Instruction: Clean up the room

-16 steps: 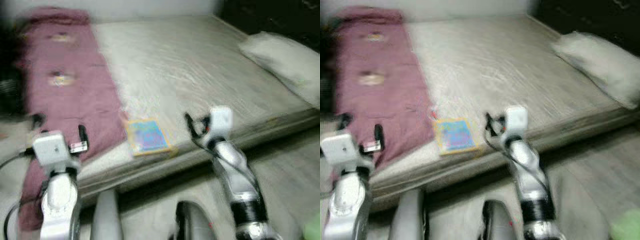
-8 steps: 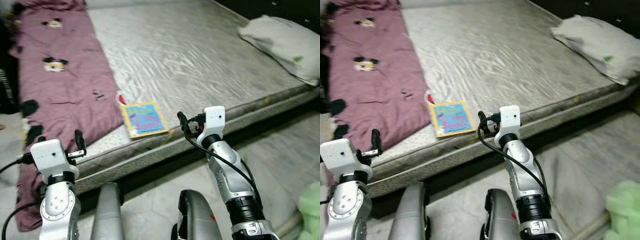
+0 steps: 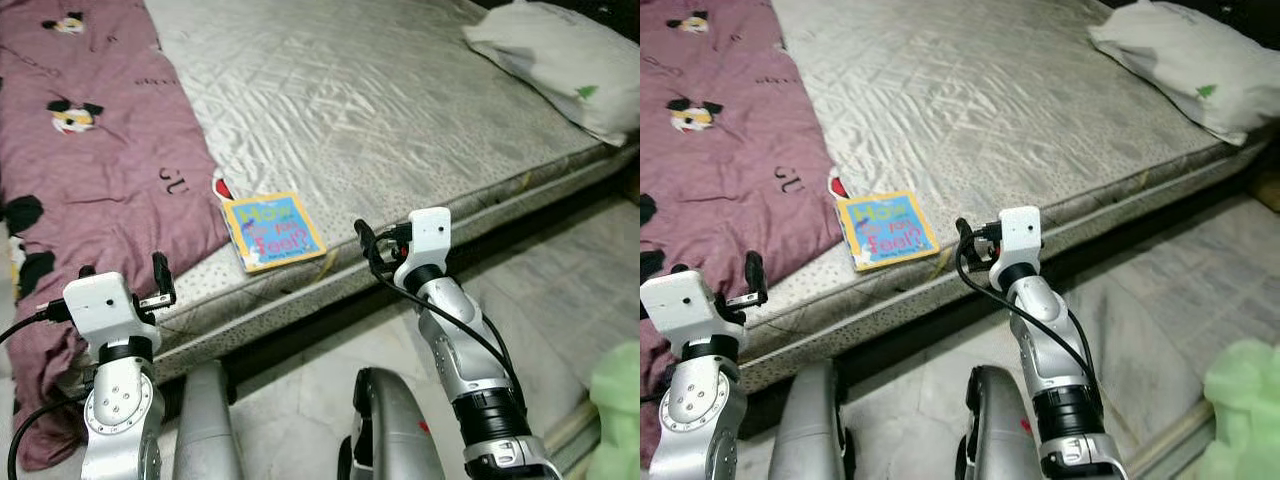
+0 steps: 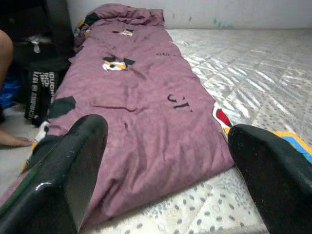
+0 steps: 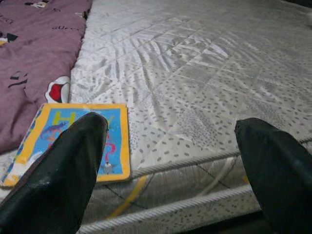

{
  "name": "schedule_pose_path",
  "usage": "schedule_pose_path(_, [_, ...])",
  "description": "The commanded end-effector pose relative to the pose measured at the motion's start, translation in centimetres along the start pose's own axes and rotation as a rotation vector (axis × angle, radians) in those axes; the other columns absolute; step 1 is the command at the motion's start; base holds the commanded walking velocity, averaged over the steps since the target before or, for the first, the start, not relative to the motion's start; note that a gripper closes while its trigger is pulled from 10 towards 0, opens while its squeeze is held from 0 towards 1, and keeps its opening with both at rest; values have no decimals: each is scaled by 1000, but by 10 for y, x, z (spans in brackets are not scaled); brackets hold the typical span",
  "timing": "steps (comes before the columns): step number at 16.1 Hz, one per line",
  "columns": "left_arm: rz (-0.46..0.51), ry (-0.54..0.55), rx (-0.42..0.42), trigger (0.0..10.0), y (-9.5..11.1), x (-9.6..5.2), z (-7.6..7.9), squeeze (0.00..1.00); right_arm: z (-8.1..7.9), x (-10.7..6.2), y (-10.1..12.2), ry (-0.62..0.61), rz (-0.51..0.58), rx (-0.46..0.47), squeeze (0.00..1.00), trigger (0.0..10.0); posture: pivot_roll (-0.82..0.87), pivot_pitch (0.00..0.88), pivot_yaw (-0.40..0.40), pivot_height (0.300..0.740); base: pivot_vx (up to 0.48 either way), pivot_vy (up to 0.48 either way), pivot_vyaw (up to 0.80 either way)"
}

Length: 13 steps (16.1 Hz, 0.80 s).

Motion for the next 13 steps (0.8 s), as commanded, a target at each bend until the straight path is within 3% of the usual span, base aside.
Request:
schedule_pose_path(1, [-10, 20, -10, 10000, -2, -2, -4, 0, 2, 0, 1, -1, 2, -2, 0, 10000, -5, 92, -61, 541, 0, 0, 0])
schedule_pose_path(13, [-10, 18, -32, 10000, -2, -2, -3, 0, -1, 1, -2, 15, -9, -17, 0, 10000, -3, 92, -67, 541, 22, 0, 0])
Point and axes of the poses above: a point about 5 cm out from each wrist's last joint towards the gripper, its own x axis pointing out of the wrist towards the gripper, its own y axis along the axis of the wrist's last joint, z = x × y, the point moved 6 cm from there along x, pointing out of the wrist towards the gripper, and after that the axes turned 3 degrees about -x, right-handed, at the moved point
